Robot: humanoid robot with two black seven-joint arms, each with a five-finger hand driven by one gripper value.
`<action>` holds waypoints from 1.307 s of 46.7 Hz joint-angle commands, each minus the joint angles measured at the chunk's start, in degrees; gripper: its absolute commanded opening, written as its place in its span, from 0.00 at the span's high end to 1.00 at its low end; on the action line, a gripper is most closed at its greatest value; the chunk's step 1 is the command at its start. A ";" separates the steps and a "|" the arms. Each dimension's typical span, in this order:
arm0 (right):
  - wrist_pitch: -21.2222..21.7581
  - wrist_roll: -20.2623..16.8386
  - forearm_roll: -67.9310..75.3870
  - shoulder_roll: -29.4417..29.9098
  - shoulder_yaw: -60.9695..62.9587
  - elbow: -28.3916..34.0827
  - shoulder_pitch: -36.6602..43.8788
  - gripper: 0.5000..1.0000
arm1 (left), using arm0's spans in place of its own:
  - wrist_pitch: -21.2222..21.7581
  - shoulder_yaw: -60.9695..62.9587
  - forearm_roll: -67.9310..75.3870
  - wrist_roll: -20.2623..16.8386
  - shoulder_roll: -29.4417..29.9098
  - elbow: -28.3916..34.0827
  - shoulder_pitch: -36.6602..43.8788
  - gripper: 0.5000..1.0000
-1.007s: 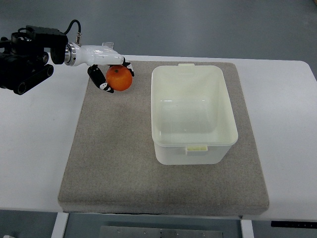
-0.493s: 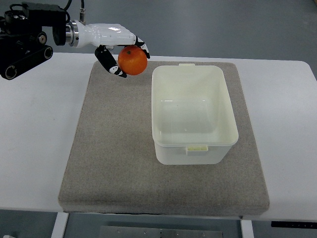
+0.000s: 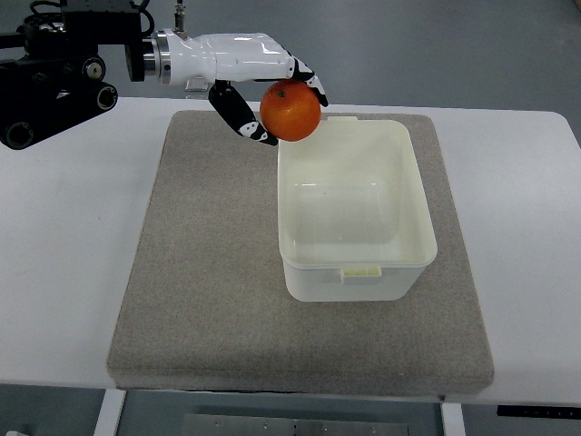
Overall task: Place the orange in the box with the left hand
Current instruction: 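Lift the orange with the left hand and carry it over the box, then lower the orange into the white box and open the left hand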
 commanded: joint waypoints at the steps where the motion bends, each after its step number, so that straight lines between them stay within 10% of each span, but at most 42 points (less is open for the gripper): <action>1: -0.01 0.00 0.02 0.00 0.02 0.00 0.01 0.15 | 0.06 -0.10 0.01 0.00 0.03 -3.22 -0.56 1.00; 15: 0.08 0.00 -0.07 0.00 0.02 0.00 0.01 0.15 | -0.47 0.69 1.50 0.00 -0.59 -9.20 -1.00 1.00; 61: -0.01 0.00 0.02 0.00 -0.07 0.00 0.01 0.15 | 1.91 -0.28 5.29 0.00 -9.11 0.82 7.44 1.00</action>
